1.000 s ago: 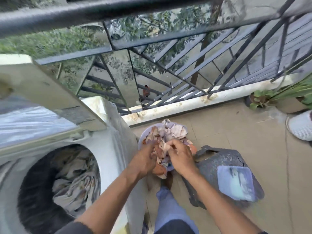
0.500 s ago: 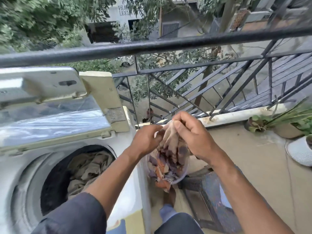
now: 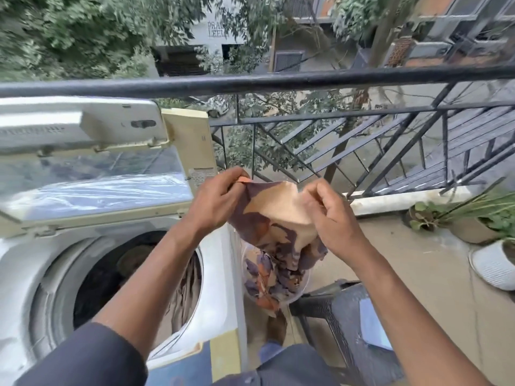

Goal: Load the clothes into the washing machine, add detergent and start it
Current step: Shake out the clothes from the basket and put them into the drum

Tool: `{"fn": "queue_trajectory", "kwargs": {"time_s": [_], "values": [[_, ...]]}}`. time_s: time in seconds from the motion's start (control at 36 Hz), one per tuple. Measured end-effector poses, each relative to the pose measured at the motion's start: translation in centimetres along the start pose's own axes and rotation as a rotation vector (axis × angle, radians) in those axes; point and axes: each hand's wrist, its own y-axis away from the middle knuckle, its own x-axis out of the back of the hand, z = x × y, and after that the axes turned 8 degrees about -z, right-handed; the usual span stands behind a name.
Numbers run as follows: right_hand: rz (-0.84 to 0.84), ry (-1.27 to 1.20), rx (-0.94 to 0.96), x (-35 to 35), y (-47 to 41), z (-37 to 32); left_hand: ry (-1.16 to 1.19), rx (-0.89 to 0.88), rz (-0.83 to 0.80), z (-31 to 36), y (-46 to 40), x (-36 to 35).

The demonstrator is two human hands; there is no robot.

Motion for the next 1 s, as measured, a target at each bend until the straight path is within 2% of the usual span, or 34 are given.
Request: {"fn": "queue_trajectory", "kwargs": {"time_s": [0.06, 0.17, 0.22, 0.39, 0.53, 0.64, 0.75, 0.83, 1.0], "values": [[-0.059, 0.056, -0.072, -0.1, 0.3, 0.6, 0.016, -0.044, -0.043, 0.5, 0.3, 0.2], [-0.182, 0.489, -0.173, -0.8, 0.1, 2.9, 0.101, -0.096, -0.139, 2.8, 0.8, 1.0], [-0.179, 0.562, -0.225, -1.4, 0.1, 4.4, 0.116, -0.131, -0.157, 4.6, 1.1, 1.9], [-0.122, 0.448, -0.439, -3.7, 0.5, 8.3, 0.114, -0.319, -0.161, 9.3, 2.1, 5.6], [-0.069, 0.392, -0.571, -5.4, 0.7, 10.9, 0.24, -0.451, -0.093, 10.7, 2.4, 9.1], [-0.017, 0.382, -0.591, -4.5, 0.3, 11.8, 0.284, -0.353, 0.009, 9.1, 1.7, 10.7], [0.076, 0.251, -0.572, -2.0, -0.1, 11.2, 0.107, -0.171, 0.028, 6.1, 2.1, 9.7], [0.09, 0.228, -0.54, 0.1, -0.6, 9.4, 0.043, -0.052, -0.03, 4.2, 2.8, 7.6], [0.018, 0.183, -0.367, 2.7, -2.1, 3.4, 0.121, 0.103, -0.067, 1.9, 3.7, 3.3]]}}
